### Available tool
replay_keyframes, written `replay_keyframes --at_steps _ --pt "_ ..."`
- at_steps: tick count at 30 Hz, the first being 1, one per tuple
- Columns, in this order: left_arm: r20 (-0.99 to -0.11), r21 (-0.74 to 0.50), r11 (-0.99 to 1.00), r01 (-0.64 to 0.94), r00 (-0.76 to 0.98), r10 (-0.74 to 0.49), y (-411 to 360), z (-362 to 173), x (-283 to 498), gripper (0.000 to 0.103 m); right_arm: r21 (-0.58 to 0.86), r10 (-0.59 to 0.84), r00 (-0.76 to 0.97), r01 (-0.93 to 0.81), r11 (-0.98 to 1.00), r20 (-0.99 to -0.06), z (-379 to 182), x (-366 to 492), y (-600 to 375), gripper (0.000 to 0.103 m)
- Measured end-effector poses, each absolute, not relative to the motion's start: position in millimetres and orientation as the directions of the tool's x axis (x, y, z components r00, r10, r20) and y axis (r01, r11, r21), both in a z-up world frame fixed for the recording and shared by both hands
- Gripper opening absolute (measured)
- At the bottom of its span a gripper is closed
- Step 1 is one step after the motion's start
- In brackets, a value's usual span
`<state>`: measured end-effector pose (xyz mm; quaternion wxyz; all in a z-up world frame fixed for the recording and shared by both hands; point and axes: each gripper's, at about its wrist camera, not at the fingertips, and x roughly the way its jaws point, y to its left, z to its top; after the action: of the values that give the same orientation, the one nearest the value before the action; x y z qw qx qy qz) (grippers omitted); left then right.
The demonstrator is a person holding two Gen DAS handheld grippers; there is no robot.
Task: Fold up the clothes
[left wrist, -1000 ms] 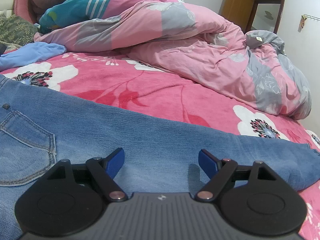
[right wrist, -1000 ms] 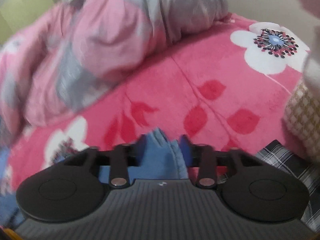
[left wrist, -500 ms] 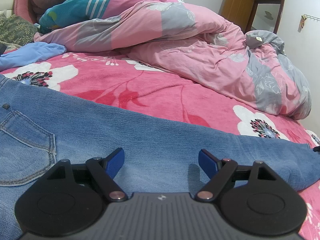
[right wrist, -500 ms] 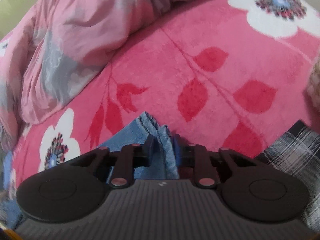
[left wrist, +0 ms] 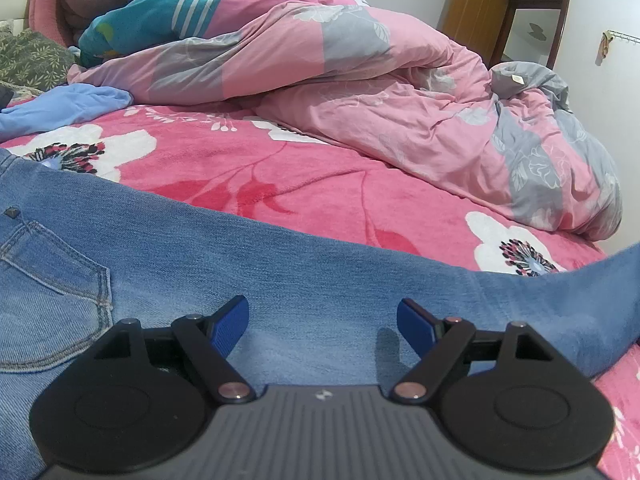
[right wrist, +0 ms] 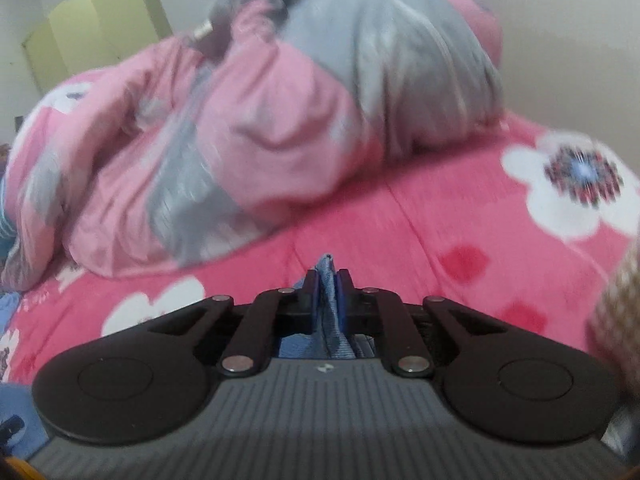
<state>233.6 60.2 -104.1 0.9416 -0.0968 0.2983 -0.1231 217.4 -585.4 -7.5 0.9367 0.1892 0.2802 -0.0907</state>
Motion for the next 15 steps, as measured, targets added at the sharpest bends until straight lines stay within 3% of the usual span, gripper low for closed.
replay_keyframes --at_steps 3,15 --pt "-0.538 -0.255 0.951 0.174 0.792 -0.289 60 -104 234 0.082 0.293 -0.066 0.832 0.267 0.918 -0.551 -3 233 -583 0.007" --pt "-0.539 -0.251 0.952 0.174 0.792 -0.287 60 -104 234 0.082 0.252 -0.107 0.707 0.383 0.889 -0.699 -68 251 -601 0.011"
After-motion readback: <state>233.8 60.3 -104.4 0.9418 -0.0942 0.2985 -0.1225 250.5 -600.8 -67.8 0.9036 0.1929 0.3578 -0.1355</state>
